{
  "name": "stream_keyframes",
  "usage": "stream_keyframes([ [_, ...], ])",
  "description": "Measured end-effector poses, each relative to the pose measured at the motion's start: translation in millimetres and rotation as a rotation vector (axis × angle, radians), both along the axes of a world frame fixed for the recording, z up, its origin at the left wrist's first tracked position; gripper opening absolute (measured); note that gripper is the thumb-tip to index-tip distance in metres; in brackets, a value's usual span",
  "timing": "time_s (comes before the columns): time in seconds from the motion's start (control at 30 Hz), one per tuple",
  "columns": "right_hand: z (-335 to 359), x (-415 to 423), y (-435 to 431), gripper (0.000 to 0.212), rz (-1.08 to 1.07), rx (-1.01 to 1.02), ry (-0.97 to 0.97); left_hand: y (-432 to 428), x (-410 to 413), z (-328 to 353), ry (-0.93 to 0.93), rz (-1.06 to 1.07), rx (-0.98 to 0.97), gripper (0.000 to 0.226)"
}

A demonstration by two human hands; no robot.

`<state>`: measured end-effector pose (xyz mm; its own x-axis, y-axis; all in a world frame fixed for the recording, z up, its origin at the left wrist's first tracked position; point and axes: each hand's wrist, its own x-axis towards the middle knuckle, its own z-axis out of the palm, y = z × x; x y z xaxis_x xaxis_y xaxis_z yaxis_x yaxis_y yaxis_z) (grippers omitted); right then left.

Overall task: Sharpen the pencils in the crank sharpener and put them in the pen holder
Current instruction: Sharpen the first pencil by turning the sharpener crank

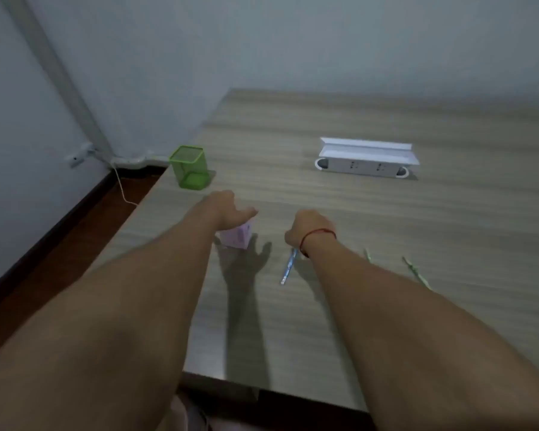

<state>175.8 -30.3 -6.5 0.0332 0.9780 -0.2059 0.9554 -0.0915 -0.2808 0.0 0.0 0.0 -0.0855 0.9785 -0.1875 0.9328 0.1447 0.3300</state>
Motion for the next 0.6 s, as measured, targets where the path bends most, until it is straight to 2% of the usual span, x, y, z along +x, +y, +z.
stream_keyframes([
  [0.1,-41,-5,-10,0.032,-0.049,0.031,-0.069,-3,-8,-37,0.028,-0.047,0.045,0.059],
  [0.23,-77,-11,-14,0.031,-0.032,0.207,-0.055,-11,-16,-67,0.019,-0.115,0.248,0.041],
  [0.43,-87,-14,-40,0.031,0.025,0.352,-0.015,-53,-9,-76,0.079,-0.114,0.381,0.058],
  [0.6,-65,0,-81,0.022,0.139,0.406,0.067,-107,-4,-86,0.061,-0.03,0.369,0.051],
])
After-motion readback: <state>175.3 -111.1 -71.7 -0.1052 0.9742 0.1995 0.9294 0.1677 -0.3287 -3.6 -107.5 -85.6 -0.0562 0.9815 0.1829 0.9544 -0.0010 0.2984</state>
